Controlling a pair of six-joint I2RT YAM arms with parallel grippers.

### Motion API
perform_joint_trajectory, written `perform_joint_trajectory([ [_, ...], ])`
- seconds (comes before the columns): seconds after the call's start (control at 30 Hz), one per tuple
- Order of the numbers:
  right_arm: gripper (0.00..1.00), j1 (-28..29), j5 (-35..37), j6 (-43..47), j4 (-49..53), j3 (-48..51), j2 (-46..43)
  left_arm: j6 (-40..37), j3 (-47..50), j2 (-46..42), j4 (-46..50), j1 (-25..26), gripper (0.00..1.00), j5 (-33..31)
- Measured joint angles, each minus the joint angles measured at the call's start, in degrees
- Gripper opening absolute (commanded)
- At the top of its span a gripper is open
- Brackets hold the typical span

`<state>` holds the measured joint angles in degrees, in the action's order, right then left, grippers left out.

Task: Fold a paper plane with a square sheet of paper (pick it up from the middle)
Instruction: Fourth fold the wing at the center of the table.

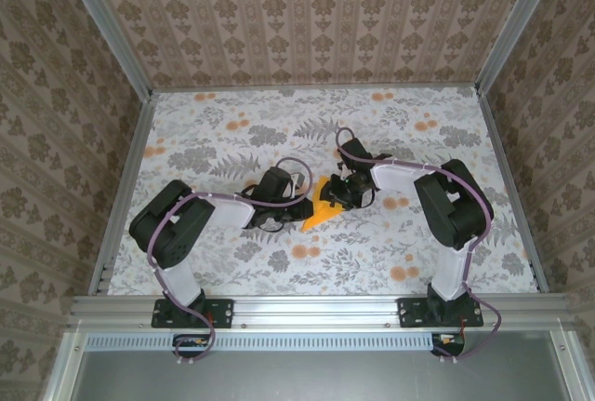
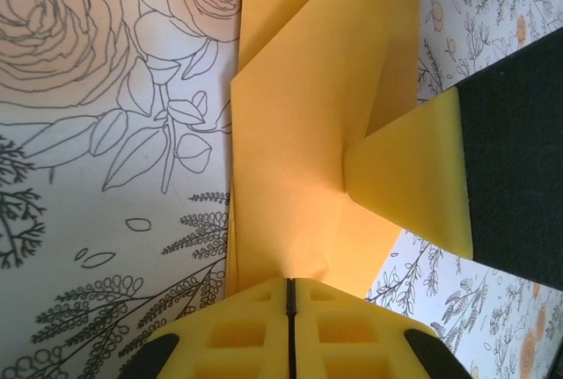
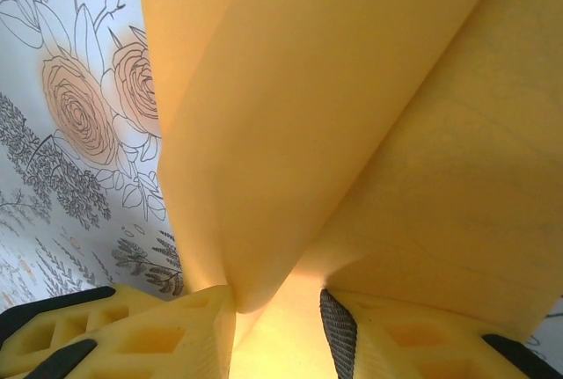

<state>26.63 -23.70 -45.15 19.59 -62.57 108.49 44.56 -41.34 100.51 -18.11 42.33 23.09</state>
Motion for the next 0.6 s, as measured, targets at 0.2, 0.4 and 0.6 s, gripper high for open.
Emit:
perform_joint_trajectory([
  [0.2, 0.35, 0.0, 0.39, -0.02, 0.5, -0.13, 0.17, -0.42, -0.28, 0.0, 0.74, 0.0, 0.08, -0.02],
  [0.4, 0.32, 0.0, 0.85, -0.26, 0.57, -0.04, 0.17, -0.68, -0.42, 0.0, 1.31, 0.0, 0.08, -0.24],
  [0.6, 0.32, 0.0, 1.07, -0.9, 0.48, 0.2, 0.17, -0.83, -0.81, 0.0, 1.92, 0.0, 0.08, -0.22],
])
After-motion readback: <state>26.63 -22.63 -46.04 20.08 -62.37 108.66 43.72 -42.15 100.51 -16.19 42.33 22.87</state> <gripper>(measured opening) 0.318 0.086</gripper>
